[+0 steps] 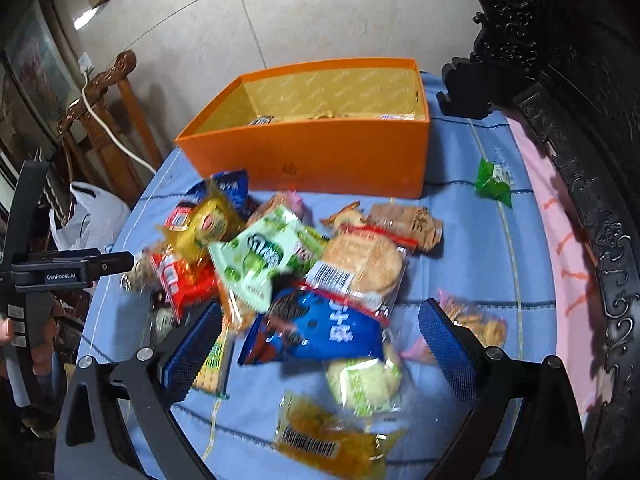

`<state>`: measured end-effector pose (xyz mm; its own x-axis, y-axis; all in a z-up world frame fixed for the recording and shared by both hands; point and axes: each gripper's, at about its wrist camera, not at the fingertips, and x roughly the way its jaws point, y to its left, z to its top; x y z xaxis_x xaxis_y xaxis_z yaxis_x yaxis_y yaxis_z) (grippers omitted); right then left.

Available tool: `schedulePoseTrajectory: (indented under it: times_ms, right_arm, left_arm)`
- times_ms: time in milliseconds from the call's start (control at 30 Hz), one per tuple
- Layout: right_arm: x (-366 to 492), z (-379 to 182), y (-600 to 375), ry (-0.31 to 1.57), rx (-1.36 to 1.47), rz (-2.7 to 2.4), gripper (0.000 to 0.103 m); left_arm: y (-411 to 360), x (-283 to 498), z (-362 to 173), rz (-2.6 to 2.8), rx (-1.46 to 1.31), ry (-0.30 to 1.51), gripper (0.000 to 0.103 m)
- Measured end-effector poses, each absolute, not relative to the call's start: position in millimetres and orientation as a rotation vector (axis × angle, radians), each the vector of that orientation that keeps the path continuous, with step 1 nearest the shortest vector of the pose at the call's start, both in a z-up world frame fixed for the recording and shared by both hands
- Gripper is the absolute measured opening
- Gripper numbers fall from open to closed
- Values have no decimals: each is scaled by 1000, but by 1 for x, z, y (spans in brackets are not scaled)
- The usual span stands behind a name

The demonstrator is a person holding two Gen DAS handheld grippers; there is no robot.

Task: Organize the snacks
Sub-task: 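Grasp the small clear snack packet with left tool while right tool grasps the yellow cake bag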

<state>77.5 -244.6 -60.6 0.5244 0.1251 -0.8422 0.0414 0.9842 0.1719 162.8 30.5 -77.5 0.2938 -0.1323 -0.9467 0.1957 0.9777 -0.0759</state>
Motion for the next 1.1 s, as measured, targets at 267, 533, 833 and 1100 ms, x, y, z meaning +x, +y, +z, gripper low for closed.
schedulePoseTrajectory:
  times_ms: [267,533,833,1100]
  right_arm:
    - [54,-77,-228,1078,117,98,99]
    - [26,-105,-237,1174,116,90,99]
    - [21,-108,-249,1189,125,84,99]
    - [15,-115,-260,1215,98,69,99]
  left_arm:
    - [33,141,-101,-211,85,1330,98]
    - [32,128,-125,-203,109,1393,98]
    - [23,131,-162,-172,97,1452,98]
    - [16,140,-183,-123,111,1456,65]
